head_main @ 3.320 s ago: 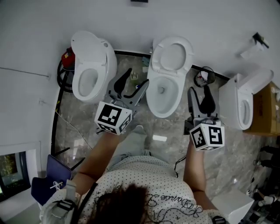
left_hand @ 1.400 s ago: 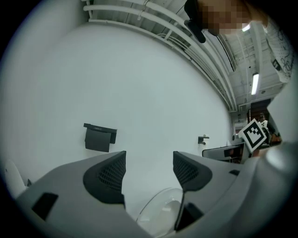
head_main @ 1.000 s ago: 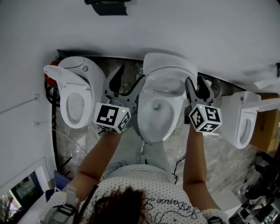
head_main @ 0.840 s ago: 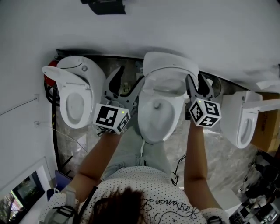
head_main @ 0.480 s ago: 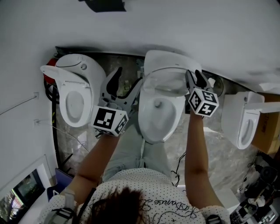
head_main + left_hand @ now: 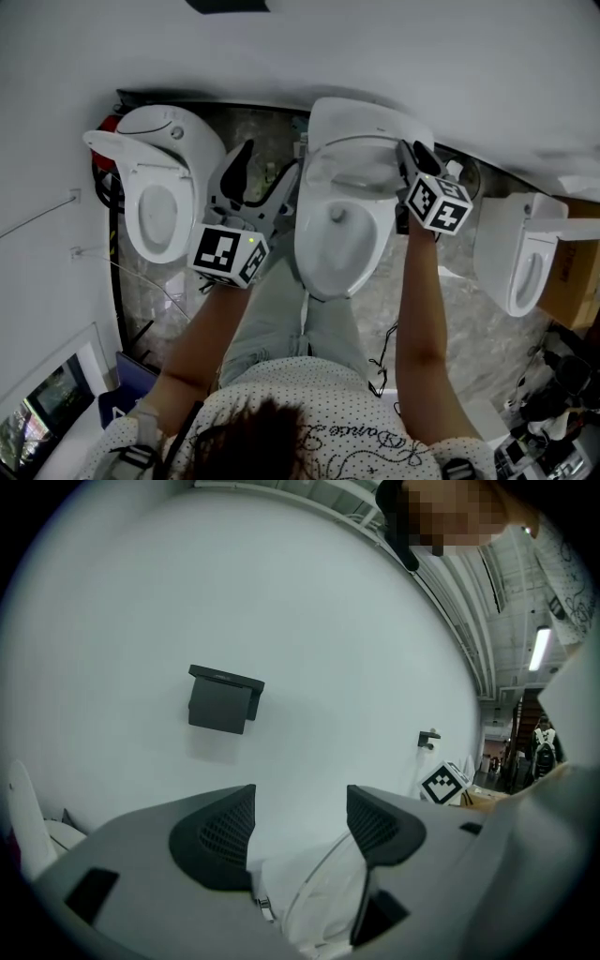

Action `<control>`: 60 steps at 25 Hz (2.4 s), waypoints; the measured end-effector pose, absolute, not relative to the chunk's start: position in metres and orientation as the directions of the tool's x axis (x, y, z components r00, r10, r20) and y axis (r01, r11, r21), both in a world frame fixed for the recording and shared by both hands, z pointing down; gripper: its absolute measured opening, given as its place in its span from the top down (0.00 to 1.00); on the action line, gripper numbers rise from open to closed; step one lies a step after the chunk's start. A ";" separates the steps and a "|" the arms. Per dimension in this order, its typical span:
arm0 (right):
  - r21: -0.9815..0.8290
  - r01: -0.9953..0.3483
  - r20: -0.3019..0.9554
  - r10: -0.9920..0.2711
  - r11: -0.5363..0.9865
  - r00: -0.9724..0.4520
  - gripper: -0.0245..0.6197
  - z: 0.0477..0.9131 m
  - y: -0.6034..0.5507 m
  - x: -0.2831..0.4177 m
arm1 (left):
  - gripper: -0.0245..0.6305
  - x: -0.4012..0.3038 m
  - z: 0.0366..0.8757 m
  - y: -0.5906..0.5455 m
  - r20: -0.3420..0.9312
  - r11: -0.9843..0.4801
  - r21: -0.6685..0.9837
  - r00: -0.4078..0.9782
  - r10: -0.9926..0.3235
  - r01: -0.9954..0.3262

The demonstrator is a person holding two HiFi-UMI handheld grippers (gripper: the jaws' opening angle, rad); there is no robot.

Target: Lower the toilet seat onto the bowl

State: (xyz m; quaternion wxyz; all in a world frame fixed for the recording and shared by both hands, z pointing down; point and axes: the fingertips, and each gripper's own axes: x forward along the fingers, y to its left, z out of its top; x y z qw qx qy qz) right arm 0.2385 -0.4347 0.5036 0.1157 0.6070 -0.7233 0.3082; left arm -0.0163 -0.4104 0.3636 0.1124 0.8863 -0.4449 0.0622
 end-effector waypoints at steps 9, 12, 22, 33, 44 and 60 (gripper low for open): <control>-0.333 -0.930 0.533 -0.783 0.154 -0.320 0.73 0.495 -0.406 0.234 | 0.52 -0.004 0.361 -0.392 0.209 -0.573 0.135 0.588 -0.781 -0.809; -0.329 -0.923 0.528 -0.772 0.198 -0.354 0.75 0.494 -0.390 0.228 | 0.52 0.000 0.363 -0.380 0.213 -0.568 0.130 0.582 -0.785 -0.813; -0.369 -0.867 0.530 -0.690 0.336 -0.493 0.74 0.489 -0.323 0.195 | 0.52 -0.005 0.365 -0.313 0.215 -0.507 0.124 0.522 -0.826 -0.853; -0.348 -0.843 0.532 -0.655 0.410 -0.537 0.73 0.498 -0.243 0.172 | 0.52 -0.020 0.373 -0.222 0.218 -0.423 0.145 0.446 -0.868 -0.895; -0.267 -0.905 0.545 -0.723 0.332 -0.425 0.72 0.522 -0.168 0.152 | 0.52 -0.071 0.400 -0.158 0.243 -0.502 0.168 0.529 -0.813 -0.848; -0.208 -0.949 0.531 -0.788 0.236 -0.312 0.71 0.571 -0.081 0.140 | 0.52 -0.102 0.439 -0.078 0.267 -0.561 0.166 0.584 -0.767 -0.811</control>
